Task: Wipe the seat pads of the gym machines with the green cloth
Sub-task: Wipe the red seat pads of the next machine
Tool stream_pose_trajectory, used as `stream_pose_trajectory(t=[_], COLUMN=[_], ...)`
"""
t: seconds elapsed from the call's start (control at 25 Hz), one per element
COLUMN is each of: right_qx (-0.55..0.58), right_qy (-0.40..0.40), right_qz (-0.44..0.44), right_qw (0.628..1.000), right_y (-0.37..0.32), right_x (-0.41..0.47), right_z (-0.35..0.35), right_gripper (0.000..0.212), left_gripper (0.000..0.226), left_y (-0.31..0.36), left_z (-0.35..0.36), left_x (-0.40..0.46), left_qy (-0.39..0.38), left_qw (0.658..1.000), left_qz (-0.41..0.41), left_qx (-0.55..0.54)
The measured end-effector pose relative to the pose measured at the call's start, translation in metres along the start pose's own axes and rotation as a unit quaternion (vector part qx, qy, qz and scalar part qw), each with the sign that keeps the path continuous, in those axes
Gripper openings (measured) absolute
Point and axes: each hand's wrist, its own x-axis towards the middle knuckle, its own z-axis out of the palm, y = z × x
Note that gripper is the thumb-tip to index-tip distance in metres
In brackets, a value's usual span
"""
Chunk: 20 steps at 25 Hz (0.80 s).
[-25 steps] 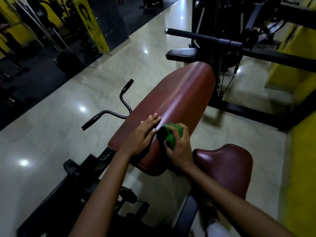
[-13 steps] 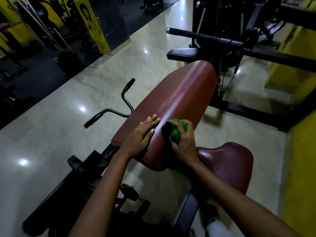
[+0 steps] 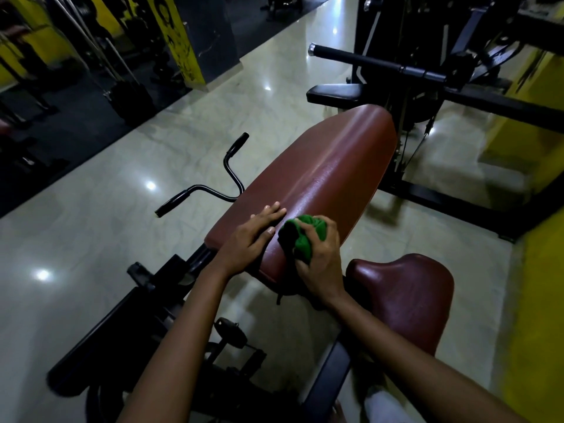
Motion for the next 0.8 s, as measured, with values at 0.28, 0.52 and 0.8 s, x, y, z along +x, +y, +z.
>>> stream_pose_trajectory(t=[0.28, 0.52, 0.8], right_qx=[-0.091, -0.189, -0.188], right_qy=[-0.096, -0.052, -0.049], right_qz=[-0.201, -0.38, -0.407], right_qw=[0.971, 0.904, 0.893], right_y=[0.001, 0.004, 0.024], right_x=[-0.039, -0.052, -0.058], right_z=[0.006, 0.007, 0.004], right_gripper=[0.08, 0.047, 0.042], left_gripper=[0.048, 0.048, 0.052], left_y=[0.002, 0.002, 0.005], left_z=[-0.004, -0.011, -0.01], left_x=[-0.008, -0.025, -0.021], left_qy=[-0.007, 0.004, 0.001], left_qw=[1.0, 1.0, 0.998], left_qz=[-0.011, -0.026, -0.013], left_qx=[0.013, -0.003, 0.053])
